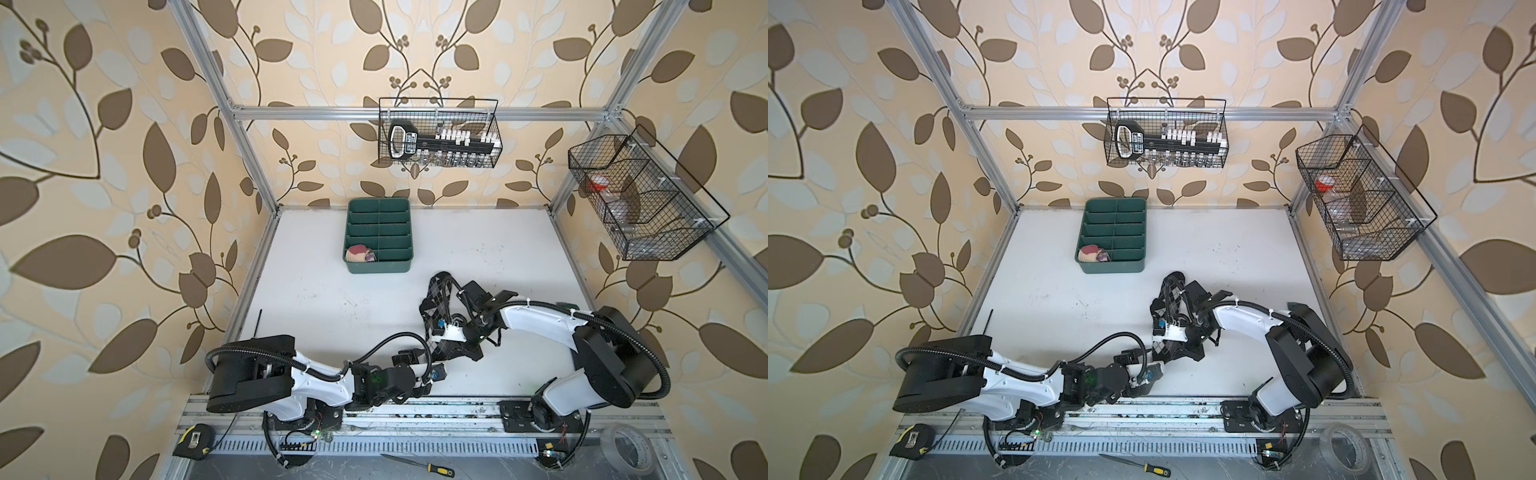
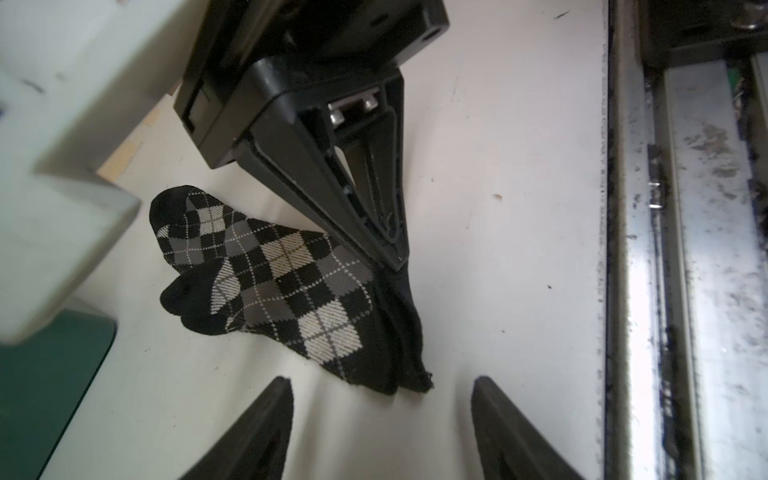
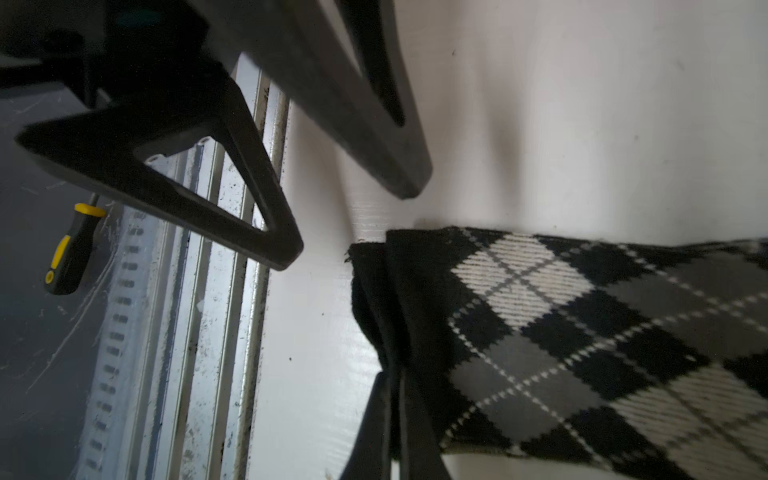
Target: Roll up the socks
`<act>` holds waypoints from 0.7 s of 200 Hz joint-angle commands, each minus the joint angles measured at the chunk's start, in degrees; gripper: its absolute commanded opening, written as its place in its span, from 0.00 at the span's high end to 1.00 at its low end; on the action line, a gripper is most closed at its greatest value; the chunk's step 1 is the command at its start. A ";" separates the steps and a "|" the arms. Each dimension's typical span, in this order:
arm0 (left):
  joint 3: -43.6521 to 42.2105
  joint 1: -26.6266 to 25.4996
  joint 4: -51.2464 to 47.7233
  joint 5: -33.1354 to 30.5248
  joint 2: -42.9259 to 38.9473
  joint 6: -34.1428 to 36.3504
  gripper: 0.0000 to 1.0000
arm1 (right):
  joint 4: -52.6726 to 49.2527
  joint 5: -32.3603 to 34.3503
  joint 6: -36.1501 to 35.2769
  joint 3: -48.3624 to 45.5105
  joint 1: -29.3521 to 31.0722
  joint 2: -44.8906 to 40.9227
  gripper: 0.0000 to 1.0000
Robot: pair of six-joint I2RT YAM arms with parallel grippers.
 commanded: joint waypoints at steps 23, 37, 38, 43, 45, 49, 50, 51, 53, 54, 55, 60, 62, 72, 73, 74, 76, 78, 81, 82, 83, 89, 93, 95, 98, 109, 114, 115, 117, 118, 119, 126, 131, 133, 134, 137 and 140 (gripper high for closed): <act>2.10 -0.86 4.37 -0.97 0.86 1.28 0.39 | -1.79 -1.51 -0.70 1.45 -0.44 0.50 1.00; 2.12 -1.42 4.54 -1.06 3.02 1.53 0.39 | -1.74 -1.62 -0.53 1.54 -0.59 0.51 1.00; 2.04 -1.50 4.53 -1.11 3.08 1.53 0.38 | -1.77 -1.62 -0.57 1.54 -0.61 0.55 1.00; 2.05 -1.69 4.61 -1.15 3.26 1.61 0.38 | -1.80 -1.83 -0.61 1.54 -0.65 0.58 1.00; 1.96 -1.81 4.65 -1.16 3.30 1.67 0.38 | -1.85 -1.95 -0.56 1.54 -0.59 0.65 1.00; 1.91 -1.99 4.69 -1.30 3.47 1.72 0.38 | -1.93 -2.18 -0.60 1.58 -0.83 0.80 1.00; 1.93 -2.03 4.69 -1.36 3.52 1.76 0.38 | -1.96 -2.20 -0.65 1.60 -0.82 0.78 1.00; 1.90 -2.09 4.70 -1.39 3.55 1.78 0.38 | -1.97 -2.26 -0.63 1.61 -0.81 0.81 1.00; 1.92 -2.13 4.74 -1.48 3.62 1.80 0.38 | -2.02 -2.36 -0.66 1.62 -0.87 0.84 1.00; 1.90 -2.18 4.76 -1.50 3.69 1.89 0.38 | -2.04 -2.38 -0.67 1.62 -0.84 0.84 1.00; 1.88 -2.21 4.82 -1.55 3.72 1.94 0.38 | -2.05 -2.43 -0.64 1.67 -0.86 0.89 1.00; 1.80 -2.39 5.02 -1.73 3.91 1.94 0.37 | -2.28 -2.56 -0.68 1.80 -0.98 1.08 1.00; 1.79 -2.45 5.15 -1.83 3.99 1.97 0.37 | -2.38 -2.59 -0.67 1.87 -0.93 1.15 1.00; 1.68 -2.66 5.63 -2.07 4.39 2.15 0.37 | -3.42 -2.91 -0.76 2.37 -1.04 1.67 1.00; 1.64 -2.67 5.69 -2.10 4.47 2.11 0.37 | -3.54 -3.00 -0.77 2.44 -1.01 1.74 1.00; 1.58 -2.63 5.77 -2.15 4.55 2.13 0.37 | -3.68 -3.05 -0.73 2.47 -1.08 1.82 1.00; 1.56 -2.66 6.00 -2.26 4.66 2.09 0.37 | -3.94 -3.09 -0.77 2.69 -1.14 1.99 1.00; 1.46 -2.67 6.21 -2.29 4.80 2.14 0.37 | -4.21 -3.10 -0.78 2.86 -1.15 2.17 1.00; 1.37 -2.68 6.80 -2.63 5.00 2.08 0.37 | -4.57 -3.24 -0.68 3.04 -1.15 2.36 1.00; 1.40 -2.68 6.98 -2.73 5.08 2.03 0.37 | -4.73 -3.22 -0.69 3.12 -1.15 2.48 1.00; 1.33 -2.68 7.20 -2.82 5.17 2.01 0.37 | -4.85 -3.25 -0.60 3.21 -1.16 2.55 1.00; 1.04 -2.67 8.44 -3.23 5.70 1.98 0.37 | -5.85 -3.12 -0.52 3.70 -1.16 3.13 1.00; 0.91 -2.68 9.13 -3.60 6.04 2.06 0.37 | -6.55 -3.05 -0.33 4.08 -1.10 3.59 1.00; 0.90 -2.68 9.41 -3.79 6.22 2.07 0.37 | -6.86 -3.04 -0.23 4.26 -1.10 3.82 1.00; 0.83 -2.68 9.87 -3.95 6.51 2.15 0.37 | -7.38 -3.03 0.13 4.60 -1.13 4.24 1.00; 0.90 -2.65 11.06 -4.57 7.35 2.22 0.37 | -8.82 -2.73 1.41 5.67 -0.97 5.56 1.00; 0.83 -2.67 11.70 -4.66 7.62 2.37 0.37 | -9.38 -2.72 1.67 6.01 -0.90 6.10 1.00; 0.87 -2.68 11.76 -4.71 7.71 2.44 0.37 | -9.50 -2.74 1.67 6.10 -0.85 6.15 1.00; 0.87 -2.68 11.89 -4.68 7.78 2.49 0.37 | -9.57 -2.75 1.68 6.24 -0.84 6.33 1.00; 0.89 -2.68 11.99 -4.72 7.83 2.50 0.37 | -9.64 -2.70 1.68 6.26 -0.82 6.44 1.00; 0.90 -2.68 12.08 -4.74 7.86 2.51 0.37 | -9.72 -2.64 1.68 6.32 -0.81 6.55 1.00; 0.90 -2.65 12.57 -4.82 8.27 2.63 0.37 | -10.12 -2.70 2.54 6.54 -0.61 6.96 1.00; 0.86 -2.67 13.05 -4.99 8.54 2.59 0.37 | -10.20 -2.64 3.02 6.55 -0.63 7.20 1.00; 0.80 -2.68 13.22 -5.08 8.64 2.60 0.37 | -10.21 -2.63 3.11 6.55 -0.65 7.31 1.00; 0.81 -2.68 13.36 -5.10 8.71 2.60 0.37 | -10.18 -2.60 3.14 6.59 -0.64 7.33 1.00; 0.75 -2.68 13.66 -5.22 8.84 2.52 0.37 | -10.16 -2.65 3.25 6.63 -0.63 7.49 1.00; 0.61 -2.65 13.88 -5.28 8.96 2.45 0.37 | -10.16 -2.59 3.40 6.63 -0.63 7.64 1.00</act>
